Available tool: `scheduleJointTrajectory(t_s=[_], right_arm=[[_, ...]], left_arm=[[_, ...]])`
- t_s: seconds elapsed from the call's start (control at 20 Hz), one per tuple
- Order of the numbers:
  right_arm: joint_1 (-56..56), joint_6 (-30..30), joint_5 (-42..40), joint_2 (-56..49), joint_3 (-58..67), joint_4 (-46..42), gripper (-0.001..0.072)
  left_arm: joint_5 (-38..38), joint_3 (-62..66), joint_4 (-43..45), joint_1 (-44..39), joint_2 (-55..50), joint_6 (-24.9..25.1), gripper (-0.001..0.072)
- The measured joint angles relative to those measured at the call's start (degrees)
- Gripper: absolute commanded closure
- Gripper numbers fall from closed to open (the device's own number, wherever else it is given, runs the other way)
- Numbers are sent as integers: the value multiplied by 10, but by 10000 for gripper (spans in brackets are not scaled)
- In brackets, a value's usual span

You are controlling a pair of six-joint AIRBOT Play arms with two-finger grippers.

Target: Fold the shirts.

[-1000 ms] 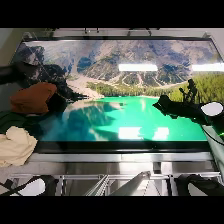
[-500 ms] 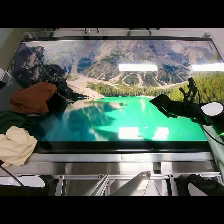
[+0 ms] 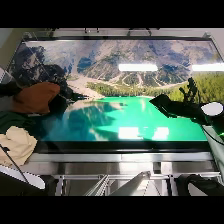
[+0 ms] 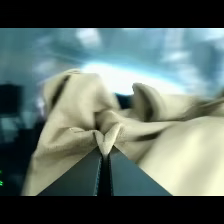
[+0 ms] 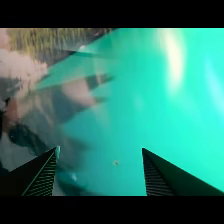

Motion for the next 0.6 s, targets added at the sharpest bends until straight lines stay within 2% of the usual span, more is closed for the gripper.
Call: scheduleJointTrajectory(t_s=[0.1, 0.25, 0.4, 0.6], right_arm=[[0, -7, 8, 0, 0, 3, 678], [-2, -40, 25, 6, 1, 7, 692], [-18, -72, 53, 28, 13, 7, 692], [-68, -112, 112, 81, 48, 8, 691]], left_arm=[[-71, 59, -69, -22, 9, -2, 697], [-163, 117, -229, -67, 62, -4, 697], [-209, 108, -357, -128, 146, -4, 697], [-232, 33, -395, -240, 245, -5, 697]])
